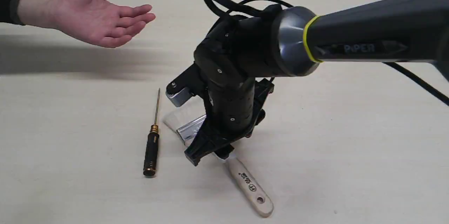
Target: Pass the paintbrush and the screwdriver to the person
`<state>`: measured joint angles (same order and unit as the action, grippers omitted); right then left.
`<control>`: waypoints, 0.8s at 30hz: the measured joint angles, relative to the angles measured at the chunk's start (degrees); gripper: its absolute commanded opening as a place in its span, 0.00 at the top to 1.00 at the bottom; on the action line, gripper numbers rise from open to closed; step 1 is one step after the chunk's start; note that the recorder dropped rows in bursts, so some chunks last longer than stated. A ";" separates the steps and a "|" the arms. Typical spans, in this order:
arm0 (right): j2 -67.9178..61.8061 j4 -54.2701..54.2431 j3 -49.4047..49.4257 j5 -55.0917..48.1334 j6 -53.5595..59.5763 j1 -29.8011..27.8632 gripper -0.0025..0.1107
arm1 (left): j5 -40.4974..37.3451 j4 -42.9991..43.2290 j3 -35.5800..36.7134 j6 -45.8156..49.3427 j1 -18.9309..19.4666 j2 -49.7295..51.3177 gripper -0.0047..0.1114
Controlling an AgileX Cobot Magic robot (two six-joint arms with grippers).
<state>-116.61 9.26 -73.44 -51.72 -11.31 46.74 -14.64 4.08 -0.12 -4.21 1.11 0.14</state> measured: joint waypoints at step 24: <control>2.28 -5.52 2.33 0.91 2.42 0.00 0.51 | 0.00 0.00 0.00 0.00 0.00 0.00 0.96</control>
<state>-114.33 3.73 -71.11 -50.80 -8.90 46.74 -14.64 4.08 -0.12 -4.21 1.11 0.14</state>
